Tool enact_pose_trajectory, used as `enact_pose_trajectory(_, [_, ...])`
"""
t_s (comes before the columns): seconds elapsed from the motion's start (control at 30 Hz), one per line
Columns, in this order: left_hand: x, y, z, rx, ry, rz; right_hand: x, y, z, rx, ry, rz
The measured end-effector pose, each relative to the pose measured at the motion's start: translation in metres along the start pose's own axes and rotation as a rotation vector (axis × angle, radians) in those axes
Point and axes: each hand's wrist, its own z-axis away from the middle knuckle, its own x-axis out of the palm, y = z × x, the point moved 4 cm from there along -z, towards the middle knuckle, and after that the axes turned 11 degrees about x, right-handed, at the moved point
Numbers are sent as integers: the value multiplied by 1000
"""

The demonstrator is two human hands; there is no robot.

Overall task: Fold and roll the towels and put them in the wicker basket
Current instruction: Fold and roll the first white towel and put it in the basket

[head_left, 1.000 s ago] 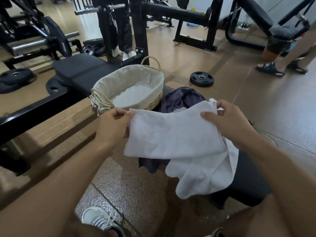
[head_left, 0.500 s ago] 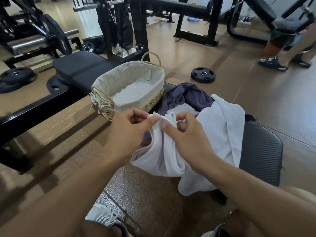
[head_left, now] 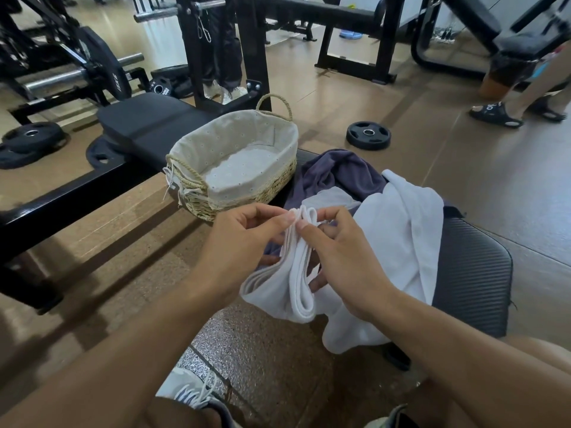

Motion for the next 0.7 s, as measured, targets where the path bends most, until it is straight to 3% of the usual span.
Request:
enact_pose_trajectory(0.23, [-3,9,2,104,-225,-185,-6,-7,-1,68,-90,-128])
enact_pose_trajectory(0.37, [-8,9,0,163,-240,-259,-6,-8,-2,58,-104,-68])
enact_pose_trajectory(0.43, [-10,8,-1,186,-240,-252,-11,-8,-4,-30,-26,102])
enact_pose_trajectory(0.53, [-11,7,-1,208,-259,-269,-27,-16,-10,-264,125,589])
enact_pose_trajectory(0.7, [-12,10,0,329,-319,-370,-38,-19,-15,-304,-34,708])
